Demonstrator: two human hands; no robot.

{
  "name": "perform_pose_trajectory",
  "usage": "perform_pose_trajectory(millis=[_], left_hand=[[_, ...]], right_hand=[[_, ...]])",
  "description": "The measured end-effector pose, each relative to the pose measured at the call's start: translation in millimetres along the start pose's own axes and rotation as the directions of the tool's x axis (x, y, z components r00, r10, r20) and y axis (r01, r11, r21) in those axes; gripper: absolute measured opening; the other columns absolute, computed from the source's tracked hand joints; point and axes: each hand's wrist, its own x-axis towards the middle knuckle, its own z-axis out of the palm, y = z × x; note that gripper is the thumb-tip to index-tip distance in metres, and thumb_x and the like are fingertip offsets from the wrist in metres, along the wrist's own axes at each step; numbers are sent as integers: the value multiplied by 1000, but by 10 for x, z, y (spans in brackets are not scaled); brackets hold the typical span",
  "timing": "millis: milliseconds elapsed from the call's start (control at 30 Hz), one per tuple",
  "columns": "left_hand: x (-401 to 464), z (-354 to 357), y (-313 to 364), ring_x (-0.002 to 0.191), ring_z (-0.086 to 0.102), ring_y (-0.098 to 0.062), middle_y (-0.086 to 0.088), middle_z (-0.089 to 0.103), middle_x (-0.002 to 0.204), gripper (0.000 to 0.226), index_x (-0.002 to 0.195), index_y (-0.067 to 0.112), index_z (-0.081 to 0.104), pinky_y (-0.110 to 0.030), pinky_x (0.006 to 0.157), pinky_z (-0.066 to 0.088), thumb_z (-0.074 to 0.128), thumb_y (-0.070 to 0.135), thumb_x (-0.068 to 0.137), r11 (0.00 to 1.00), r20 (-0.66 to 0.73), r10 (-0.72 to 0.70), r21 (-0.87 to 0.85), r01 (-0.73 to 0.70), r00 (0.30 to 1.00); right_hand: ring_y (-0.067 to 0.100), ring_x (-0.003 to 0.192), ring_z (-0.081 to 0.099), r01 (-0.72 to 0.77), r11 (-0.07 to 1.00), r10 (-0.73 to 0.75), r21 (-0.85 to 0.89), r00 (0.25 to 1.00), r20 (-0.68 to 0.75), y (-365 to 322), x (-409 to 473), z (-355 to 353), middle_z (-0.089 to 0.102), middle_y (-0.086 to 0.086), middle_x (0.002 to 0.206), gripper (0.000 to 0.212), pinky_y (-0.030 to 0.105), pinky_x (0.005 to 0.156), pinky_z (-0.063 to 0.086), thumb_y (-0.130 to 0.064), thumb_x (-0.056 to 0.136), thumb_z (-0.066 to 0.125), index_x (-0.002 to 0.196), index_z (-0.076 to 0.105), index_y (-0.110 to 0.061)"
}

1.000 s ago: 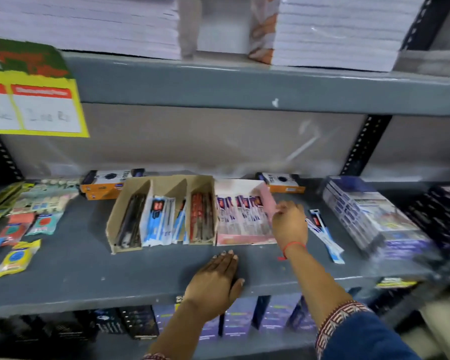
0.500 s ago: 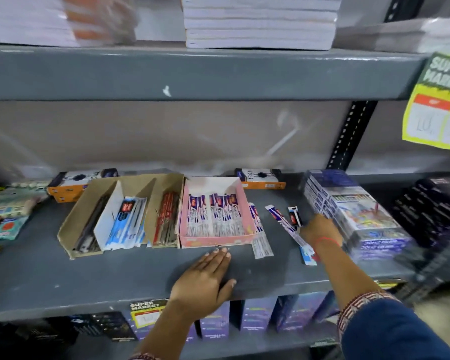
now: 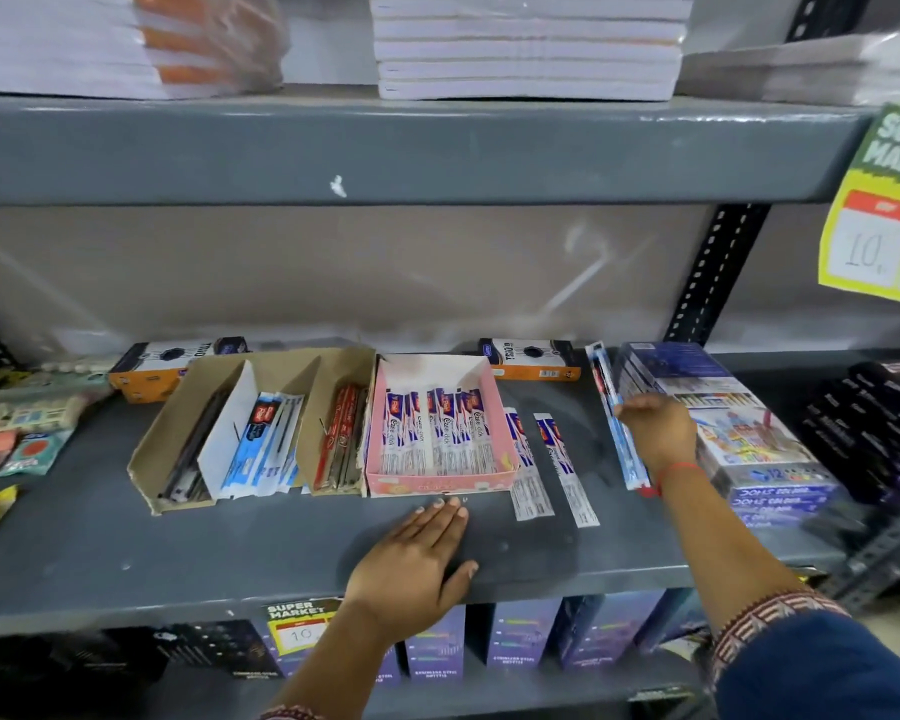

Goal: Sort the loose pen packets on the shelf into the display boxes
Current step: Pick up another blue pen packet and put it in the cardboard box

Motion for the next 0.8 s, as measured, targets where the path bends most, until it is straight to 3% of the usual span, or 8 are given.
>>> perform_pose_trajectory(millis=[133,300,600,800], left_hand=[[9,17,-20,127,-19,2,4,-2,156,62,146,20,-1,-17,99,-24,12,54,95,1000,15,-10,-28,11,1000],[14,41,-35,140,-8,-8,2,0,156,68,146,18,0,-23,104,-19,3,58,91,1000,-18,3,2,-3,1000],[3,50,-33,141,-1,-12,-1,5,156,63,146,15,5,-22,106,-13,15,52,96,999,-115,28,-39,-33,993],[14,0,-49,142,5,-16,-6,10,156,62,145,11,9,-21,107,-10,22,48,97,997,-109,49,-58,-56,993]], right_hand=[[16,67,55,-58,891,-19,451,986,164,-245,-136,-62,64,0,67,29,18,55,44,5,84,57,65,61,-17],[1,54,63,-102,773,-149,626,930,336,-354,-439,-24,72,-10,55,26,11,50,51,8,83,58,75,65,-16],[-1,55,67,-90,718,-248,690,894,375,-449,-741,65,74,-8,59,28,10,52,54,10,83,56,75,67,-15],[0,51,65,-118,748,-208,653,893,400,-567,-868,254,73,-8,57,27,12,51,53,11,84,56,75,65,-14]])
